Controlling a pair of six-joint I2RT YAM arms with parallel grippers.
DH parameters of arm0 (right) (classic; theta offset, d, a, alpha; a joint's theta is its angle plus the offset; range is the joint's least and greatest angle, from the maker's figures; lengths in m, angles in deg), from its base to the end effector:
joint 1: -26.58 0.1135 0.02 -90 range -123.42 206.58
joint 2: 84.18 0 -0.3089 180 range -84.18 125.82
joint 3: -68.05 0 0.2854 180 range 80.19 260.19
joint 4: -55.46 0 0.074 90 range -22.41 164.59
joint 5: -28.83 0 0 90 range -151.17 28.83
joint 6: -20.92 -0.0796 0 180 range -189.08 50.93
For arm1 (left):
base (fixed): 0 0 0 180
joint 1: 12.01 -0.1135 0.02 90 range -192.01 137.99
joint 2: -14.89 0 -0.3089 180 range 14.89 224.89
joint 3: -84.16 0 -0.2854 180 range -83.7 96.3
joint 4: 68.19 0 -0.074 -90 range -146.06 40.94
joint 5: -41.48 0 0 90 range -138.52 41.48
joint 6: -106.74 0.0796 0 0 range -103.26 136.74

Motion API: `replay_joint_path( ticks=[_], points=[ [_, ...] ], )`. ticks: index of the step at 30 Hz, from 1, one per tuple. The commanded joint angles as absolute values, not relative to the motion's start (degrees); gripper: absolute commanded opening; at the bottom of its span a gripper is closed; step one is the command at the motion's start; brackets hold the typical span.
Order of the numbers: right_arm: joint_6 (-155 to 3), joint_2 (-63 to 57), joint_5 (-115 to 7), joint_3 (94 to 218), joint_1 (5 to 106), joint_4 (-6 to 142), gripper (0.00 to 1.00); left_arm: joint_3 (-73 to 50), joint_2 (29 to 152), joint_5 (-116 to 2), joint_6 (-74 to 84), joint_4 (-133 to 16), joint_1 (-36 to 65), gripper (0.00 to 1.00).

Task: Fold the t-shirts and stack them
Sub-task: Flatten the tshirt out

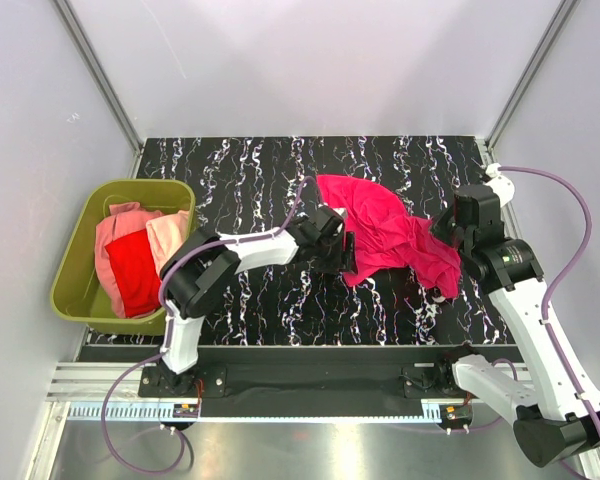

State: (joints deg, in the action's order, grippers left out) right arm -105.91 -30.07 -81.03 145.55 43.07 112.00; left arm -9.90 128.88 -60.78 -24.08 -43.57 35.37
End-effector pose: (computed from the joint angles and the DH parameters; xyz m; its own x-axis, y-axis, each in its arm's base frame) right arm 0.2239 0.0381 0.3956 -0.4162 0.4648 -0.7815 0.3189 0.8795 0.3532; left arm 0.3190 -0.3717 0.1408 -0.9345 0.0722 -0.3485 0.2582 0.8115 -0.5242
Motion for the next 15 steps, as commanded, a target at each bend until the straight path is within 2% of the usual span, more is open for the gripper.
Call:
replay_joint_path(
  ticks=[1, 10, 13, 14, 15],
  points=[
    [-104.85, -31.18, -80.69, 145.76, 43.1, 109.96, 0.0, -7.68, 130.37, -59.43, -24.92, -44.63, 35.19, 0.64],
    [-105.2, -31.18, -79.54, 144.79, 43.01, 108.9, 0.0, -4.25, 133.45, -55.23, -25.54, -37.35, 36.77, 0.59],
    [-105.64, -31.18, -79.1, 144.88, 43.01, 108.55, 0.0, -3.55, 133.54, -50.64, -25.89, -32.6, 37.65, 0.46],
    [-105.81, -31.18, -78.75, 144.88, 43.01, 108.46, 0.0, -3.55, 133.54, -49.85, -25.89, -32.07, 38.0, 0.37],
    [-105.9, -31.27, -78.75, 144.79, 43.01, 108.46, 0.0, -3.55, 133.54, -49.06, -25.63, -31.63, 38.09, 0.32]
  ],
)
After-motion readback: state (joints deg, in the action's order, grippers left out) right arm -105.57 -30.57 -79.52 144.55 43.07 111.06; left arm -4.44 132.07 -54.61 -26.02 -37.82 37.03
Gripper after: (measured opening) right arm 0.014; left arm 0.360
